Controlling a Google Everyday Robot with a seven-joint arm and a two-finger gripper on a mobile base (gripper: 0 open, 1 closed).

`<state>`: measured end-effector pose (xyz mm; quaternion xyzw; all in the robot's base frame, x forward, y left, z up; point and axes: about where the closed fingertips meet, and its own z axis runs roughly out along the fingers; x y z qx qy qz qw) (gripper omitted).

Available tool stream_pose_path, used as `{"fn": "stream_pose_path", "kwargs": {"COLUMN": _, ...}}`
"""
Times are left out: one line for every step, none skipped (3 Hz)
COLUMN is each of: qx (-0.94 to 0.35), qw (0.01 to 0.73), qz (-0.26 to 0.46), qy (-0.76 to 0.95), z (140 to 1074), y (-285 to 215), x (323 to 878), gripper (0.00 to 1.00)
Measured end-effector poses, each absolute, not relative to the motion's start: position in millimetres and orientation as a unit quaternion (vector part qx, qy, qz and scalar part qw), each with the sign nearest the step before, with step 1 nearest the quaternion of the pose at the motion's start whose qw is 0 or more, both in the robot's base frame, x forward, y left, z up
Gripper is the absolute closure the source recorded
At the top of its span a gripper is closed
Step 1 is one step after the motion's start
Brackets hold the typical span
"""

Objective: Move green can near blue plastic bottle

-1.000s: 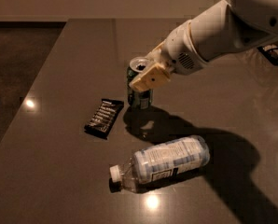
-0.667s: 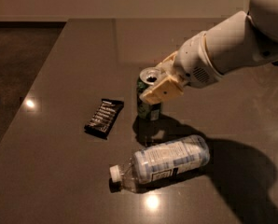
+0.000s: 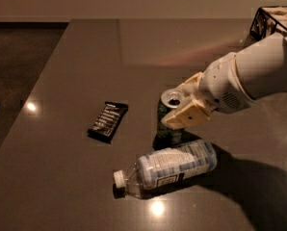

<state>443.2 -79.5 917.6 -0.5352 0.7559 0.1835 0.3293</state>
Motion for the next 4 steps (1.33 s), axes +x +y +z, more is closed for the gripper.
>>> {"fn": "stream_pose_path", "kwargs": {"qx": -0.527, "qw": 0.328, "qz": 0.184, "qy": 0.762, "z": 910.5, "y": -91.0, "x": 430.7, "gripper": 0.84}}
{"fn": "stream_pose_path", "kwargs": {"qx": -0.528, "qw": 0.329, "qz": 0.182, "qy": 0.762, "z": 911.5, "y": -90.6, "x": 429.0, "gripper": 0.6}}
{"fn": "stream_pose_path", "kwargs": {"qx": -0.529, "qw": 0.329, "qz": 0.181, "qy": 0.761, "z": 913.2, "y": -89.4, "x": 428.0, "gripper": 0.36}}
{"fn": "stream_pose_path", "kwargs": {"qx": -0.531, "qw": 0.33, "qz": 0.178, "qy": 0.76, "z": 915.5, "y": -87.5, "x": 426.6, "gripper": 0.05}}
